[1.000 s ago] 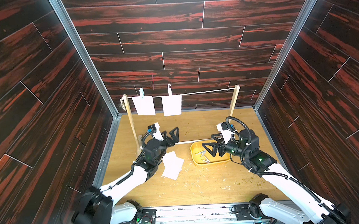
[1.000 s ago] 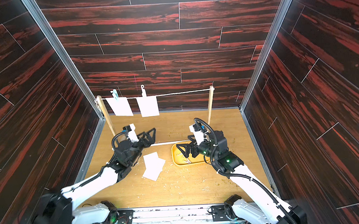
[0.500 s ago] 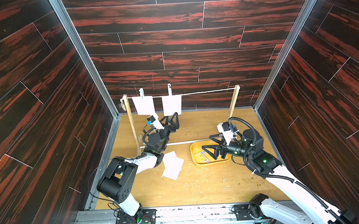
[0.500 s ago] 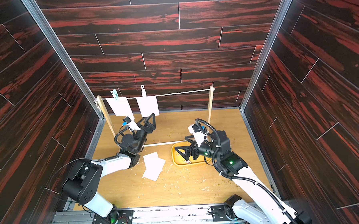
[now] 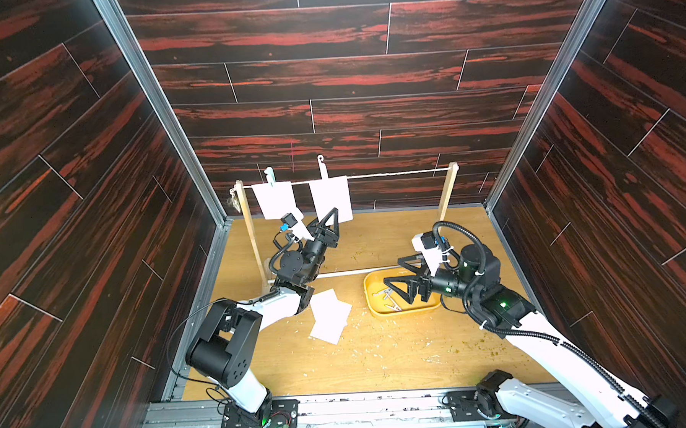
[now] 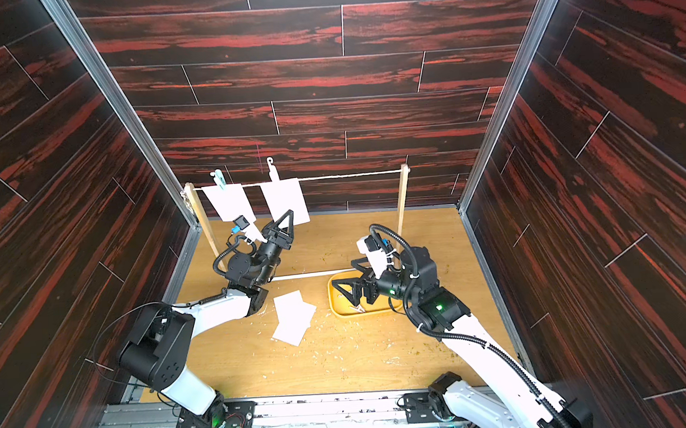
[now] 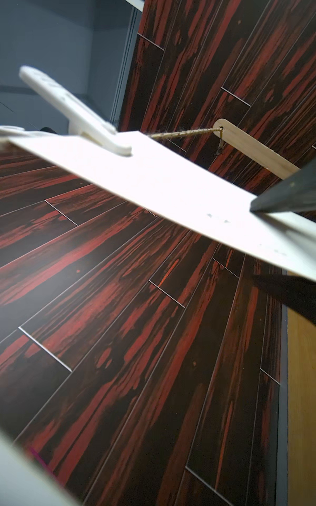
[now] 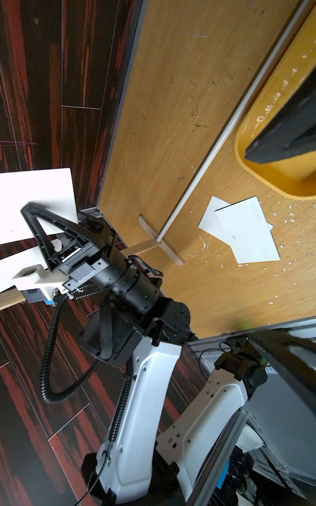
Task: Remove the postcards from the strings
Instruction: Pinch the postcard on the clothesline.
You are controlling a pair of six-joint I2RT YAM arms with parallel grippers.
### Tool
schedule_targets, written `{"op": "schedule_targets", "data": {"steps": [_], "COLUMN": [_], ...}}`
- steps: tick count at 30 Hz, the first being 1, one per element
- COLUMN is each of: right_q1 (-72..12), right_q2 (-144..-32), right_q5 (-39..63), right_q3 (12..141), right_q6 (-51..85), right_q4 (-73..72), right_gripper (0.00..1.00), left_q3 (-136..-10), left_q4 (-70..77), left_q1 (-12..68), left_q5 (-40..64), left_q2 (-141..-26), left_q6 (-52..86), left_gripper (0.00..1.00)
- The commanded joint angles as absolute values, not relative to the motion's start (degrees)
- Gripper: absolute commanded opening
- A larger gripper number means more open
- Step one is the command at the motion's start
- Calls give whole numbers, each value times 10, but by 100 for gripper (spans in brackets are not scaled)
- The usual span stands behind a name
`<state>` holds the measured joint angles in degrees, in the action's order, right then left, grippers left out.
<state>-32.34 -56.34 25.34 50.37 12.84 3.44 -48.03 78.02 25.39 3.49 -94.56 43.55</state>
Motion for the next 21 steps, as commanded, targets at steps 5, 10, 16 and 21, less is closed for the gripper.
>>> {"op": "schedule_targets", "data": {"steps": [5, 10, 16, 21], "right_q1": [-332, -332, -334, -334], "right_q2": [-600, -653, -765, -865], "right_q5": [263, 291, 311, 337], "right_q3": [583, 663, 820, 970], "right_q6": [102, 90, 71, 58], "right_q4": [52, 62, 101, 138], "right_gripper": [98, 98, 94, 92], "left_q3": [-463, -454, -445, -448], "left_q4": [801, 757, 726, 714], "left_q1": [251, 251, 250, 246], "left_q5": [53, 66, 78, 95], "left_q2": [-907, -875, -848, -838], "left_q6": [473, 474, 481, 497], "left_gripper": [7, 0, 0, 0]}}
